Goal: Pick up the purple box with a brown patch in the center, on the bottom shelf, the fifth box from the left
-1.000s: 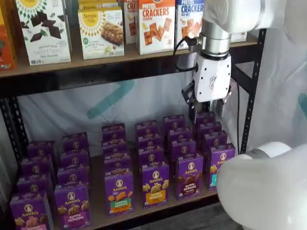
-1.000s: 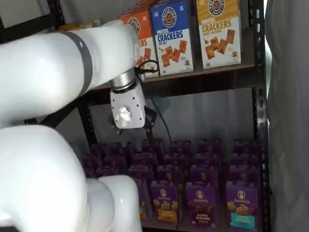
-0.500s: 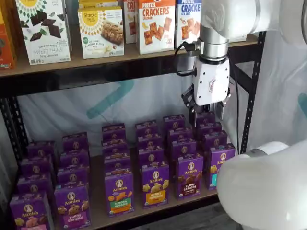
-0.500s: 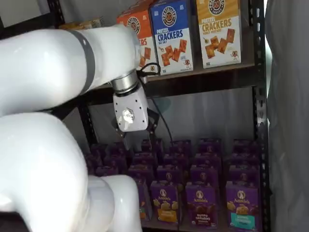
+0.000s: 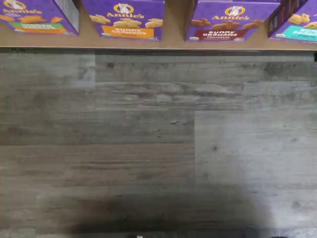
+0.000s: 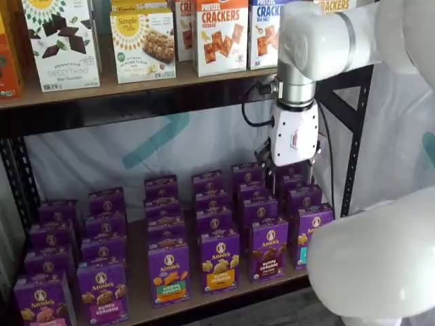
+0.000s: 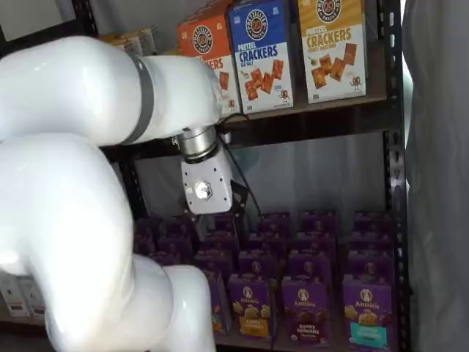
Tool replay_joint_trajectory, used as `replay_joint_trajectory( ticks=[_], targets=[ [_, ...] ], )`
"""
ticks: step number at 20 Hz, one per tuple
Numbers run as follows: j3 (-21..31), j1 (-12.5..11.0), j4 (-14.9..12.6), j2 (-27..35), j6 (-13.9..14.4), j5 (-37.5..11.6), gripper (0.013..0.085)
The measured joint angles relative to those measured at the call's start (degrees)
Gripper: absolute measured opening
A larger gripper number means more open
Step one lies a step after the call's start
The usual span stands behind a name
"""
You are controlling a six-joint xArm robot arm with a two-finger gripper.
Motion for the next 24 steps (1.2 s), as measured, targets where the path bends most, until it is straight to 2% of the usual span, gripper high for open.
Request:
replay_joint_trajectory(
  ticks=[4,13,19,24],
  targets=[
    [1.4,-0.9,-0.5,3.3,-0.5,-4.0,0.085],
    [5.3,-4.4,-1.6,15.0,-2.5,-19.1,0.085],
    [6.3,-7.6,-2.5,26.6,-4.4,-32.6,0.085],
    [5.1,-9.7,-1.9,36.9,-6.8,-43.1,0.085]
  ],
)
